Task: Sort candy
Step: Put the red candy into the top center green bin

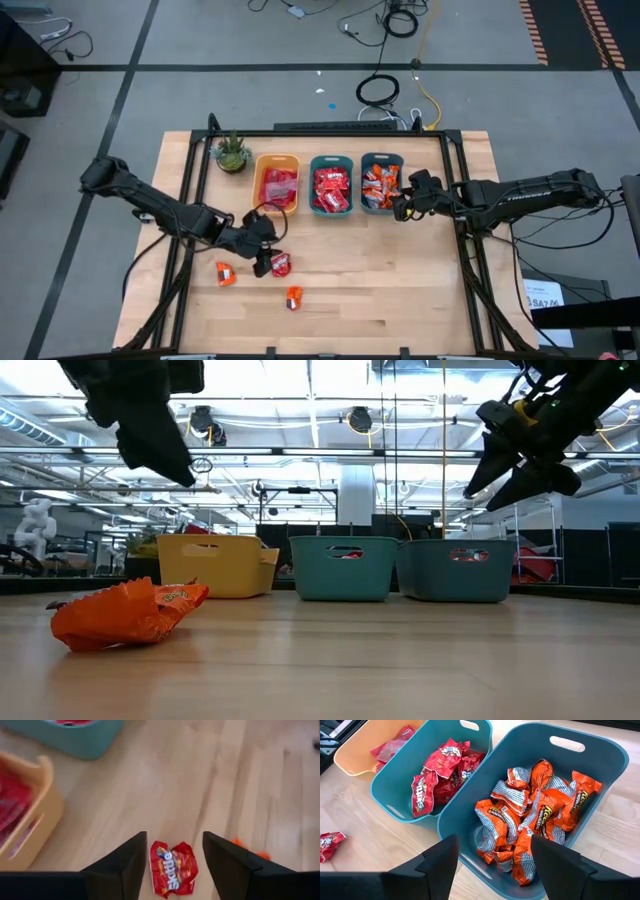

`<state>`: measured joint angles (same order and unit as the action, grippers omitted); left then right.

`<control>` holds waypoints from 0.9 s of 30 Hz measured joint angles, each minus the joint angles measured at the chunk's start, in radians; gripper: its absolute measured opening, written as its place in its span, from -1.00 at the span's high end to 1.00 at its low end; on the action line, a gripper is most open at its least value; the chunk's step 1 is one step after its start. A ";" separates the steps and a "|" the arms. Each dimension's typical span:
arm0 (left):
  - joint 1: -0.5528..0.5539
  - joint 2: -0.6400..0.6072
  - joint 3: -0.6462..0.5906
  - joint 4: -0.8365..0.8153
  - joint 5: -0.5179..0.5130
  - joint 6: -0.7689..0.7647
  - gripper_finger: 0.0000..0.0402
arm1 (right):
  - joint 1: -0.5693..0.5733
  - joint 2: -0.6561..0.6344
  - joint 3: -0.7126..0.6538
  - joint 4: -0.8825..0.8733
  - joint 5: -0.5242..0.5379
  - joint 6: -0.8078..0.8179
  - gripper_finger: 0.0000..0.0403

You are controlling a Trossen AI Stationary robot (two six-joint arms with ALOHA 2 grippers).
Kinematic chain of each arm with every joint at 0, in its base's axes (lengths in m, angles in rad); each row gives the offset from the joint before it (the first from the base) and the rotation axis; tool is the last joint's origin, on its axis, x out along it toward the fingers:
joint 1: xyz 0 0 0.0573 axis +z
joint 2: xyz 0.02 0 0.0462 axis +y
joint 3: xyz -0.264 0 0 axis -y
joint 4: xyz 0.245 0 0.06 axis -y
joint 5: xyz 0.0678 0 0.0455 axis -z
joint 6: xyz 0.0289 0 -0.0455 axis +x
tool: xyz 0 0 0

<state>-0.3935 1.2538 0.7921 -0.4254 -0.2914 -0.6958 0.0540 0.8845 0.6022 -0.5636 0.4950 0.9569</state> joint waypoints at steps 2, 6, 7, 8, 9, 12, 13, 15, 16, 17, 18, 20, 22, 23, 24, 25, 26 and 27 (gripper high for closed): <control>-0.007 0.021 0.000 -0.001 0.038 0.104 0.00 | 0.000 0.000 0.000 0.000 0.000 0.000 -0.19; -0.038 0.106 0.000 0.015 0.078 0.256 0.00 | 0.000 0.000 0.000 0.012 0.000 -0.003 -0.19; -0.043 0.135 0.000 0.029 0.077 0.278 0.00 | 0.000 0.000 0.000 0.014 0.000 -0.005 -0.19; -0.047 0.167 0.000 0.045 0.074 0.287 0.00 | 0.000 0.000 0.000 0.015 -0.001 -0.006 -0.19; -0.048 0.201 0.000 0.065 0.068 0.288 0.00 | 0.000 0.000 0.000 0.015 -0.001 -0.007 -0.19; -0.048 0.313 0.000 0.123 0.054 0.288 0.00 | 0.000 0.000 0.000 0.015 -0.005 -0.007 -0.19; -0.048 0.353 0.000 0.134 0.054 0.289 0.00 | 0.000 0.000 0.000 0.015 -0.007 -0.007 -0.19; -0.045 0.436 0.003 0.155 0.046 0.283 0.00 | 0.000 0.000 0.000 0.014 -0.021 -0.008 -0.19; -0.046 0.470 0.008 0.157 0.047 0.274 0.00 | 0.000 0.000 0.000 0.014 -0.025 -0.012 -0.19; -0.046 0.498 0.010 0.159 0.053 0.259 0.00 | 0.000 0.000 0.000 0.014 -0.027 -0.018 -0.19; -0.046 0.519 0.013 0.168 0.057 0.254 0.01 | 0.000 0.000 0.000 0.014 -0.030 -0.024 -0.19; -0.046 0.541 0.017 0.190 0.073 0.219 0.10 | 0.000 0.000 0.000 0.014 -0.030 -0.027 -0.19; -0.048 0.535 0.017 0.185 0.072 0.185 0.27 | 0.000 0.000 0.000 0.014 -0.030 -0.031 -0.19; -0.049 0.522 0.021 0.173 0.072 0.182 0.40 | 0.000 0.000 0.000 0.014 -0.030 -0.035 -0.19; -0.049 0.504 0.027 0.160 0.073 0.186 0.55 | 0.000 0.000 0.000 0.014 -0.030 -0.038 -0.19; -0.049 0.479 0.036 0.140 0.070 0.201 0.71 | 0.000 0.000 0.000 0.014 -0.030 -0.042 -0.19; -0.050 0.456 0.047 0.128 0.069 0.219 0.84 | 0.000 0.000 0.000 0.014 -0.030 -0.049 -0.19; -0.046 0.433 0.057 0.108 0.067 0.235 0.88 | 0.000 0.000 0.000 0.014 -0.030 -0.054 -0.19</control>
<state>-0.4393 1.6866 0.8492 -0.3173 -0.2247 -0.4606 0.0540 0.8848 0.6022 -0.5496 0.4648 0.9025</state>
